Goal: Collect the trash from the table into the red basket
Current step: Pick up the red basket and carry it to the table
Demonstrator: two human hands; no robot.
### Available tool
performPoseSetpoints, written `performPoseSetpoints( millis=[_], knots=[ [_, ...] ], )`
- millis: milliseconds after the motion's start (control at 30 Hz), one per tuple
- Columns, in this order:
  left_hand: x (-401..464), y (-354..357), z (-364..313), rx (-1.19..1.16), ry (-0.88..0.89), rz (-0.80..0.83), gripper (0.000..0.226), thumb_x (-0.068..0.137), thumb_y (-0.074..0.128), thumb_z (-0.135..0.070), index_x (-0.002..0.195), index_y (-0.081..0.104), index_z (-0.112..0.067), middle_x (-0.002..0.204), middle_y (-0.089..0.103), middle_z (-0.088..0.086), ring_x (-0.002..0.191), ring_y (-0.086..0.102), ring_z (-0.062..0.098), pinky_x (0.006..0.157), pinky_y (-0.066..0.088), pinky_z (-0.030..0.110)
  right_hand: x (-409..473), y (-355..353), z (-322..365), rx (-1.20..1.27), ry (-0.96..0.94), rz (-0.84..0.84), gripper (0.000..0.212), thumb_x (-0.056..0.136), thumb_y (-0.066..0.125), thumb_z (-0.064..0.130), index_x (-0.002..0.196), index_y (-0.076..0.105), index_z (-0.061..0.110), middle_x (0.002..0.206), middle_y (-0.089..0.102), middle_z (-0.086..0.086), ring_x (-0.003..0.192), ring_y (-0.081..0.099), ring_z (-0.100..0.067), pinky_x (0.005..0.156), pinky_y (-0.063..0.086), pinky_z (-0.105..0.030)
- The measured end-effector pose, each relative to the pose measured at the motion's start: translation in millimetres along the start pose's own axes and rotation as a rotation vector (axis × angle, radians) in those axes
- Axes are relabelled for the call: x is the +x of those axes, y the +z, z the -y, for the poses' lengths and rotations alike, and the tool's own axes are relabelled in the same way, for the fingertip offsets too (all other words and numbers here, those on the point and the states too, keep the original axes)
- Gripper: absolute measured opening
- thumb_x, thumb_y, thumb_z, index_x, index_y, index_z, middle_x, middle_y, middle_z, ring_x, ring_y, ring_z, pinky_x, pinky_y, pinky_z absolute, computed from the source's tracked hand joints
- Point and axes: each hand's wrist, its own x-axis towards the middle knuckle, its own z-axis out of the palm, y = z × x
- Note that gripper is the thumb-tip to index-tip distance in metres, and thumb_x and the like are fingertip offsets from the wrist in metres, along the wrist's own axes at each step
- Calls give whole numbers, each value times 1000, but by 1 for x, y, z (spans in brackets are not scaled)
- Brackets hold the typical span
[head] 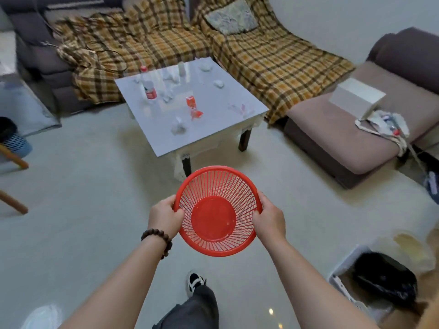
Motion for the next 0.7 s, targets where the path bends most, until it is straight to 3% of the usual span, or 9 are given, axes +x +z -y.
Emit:
performPoseSetpoints(
  millis=[100, 267, 367, 533, 700],
  knots=[
    [64, -23, -10, -14, -49, -55, 24, 77, 54, -5, 75, 67, -25, 57, 63, -8, 52, 55, 4, 45, 35, 9, 68, 14, 52, -3, -50, 26, 61, 79, 46, 3, 133, 50, 33, 104, 72, -5, 89, 65, -27, 76, 52, -35],
    [142, -62, -23, -12, -107, -152, 22, 78, 53, -7, 73, 66, -24, 57, 62, -6, 52, 55, 6, 41, 32, 10, 143, 36, 120, 17, -131, 53, 64, 77, 47, 3, 132, 49, 36, 99, 73, -3, 84, 63, -27, 63, 39, -25],
    [176, -77, -23, 8, -158, -207, 22, 79, 52, -7, 71, 63, -24, 59, 63, -5, 55, 57, 11, 43, 34, 18, 180, 53, 154, 24, -187, 120, 63, 78, 46, 4, 132, 49, 37, 104, 72, 0, 90, 64, -24, 67, 43, -24],
    [231, -95, -16, 8, -207, -308, 21, 78, 53, -7, 74, 64, -24, 58, 63, -5, 55, 57, 12, 43, 34, 17, 247, 88, 202, 13, -294, 222, 60, 79, 45, 5, 128, 51, 38, 97, 72, 2, 88, 65, -22, 69, 48, -27],
    [310, -106, -11, -14, -262, -419, 19, 77, 56, -8, 75, 64, -26, 60, 65, -2, 60, 62, 18, 52, 46, 24, 341, 136, 252, 10, -392, 311, 55, 82, 50, 7, 131, 52, 32, 107, 71, -1, 93, 64, -23, 75, 44, -26]
  ],
)
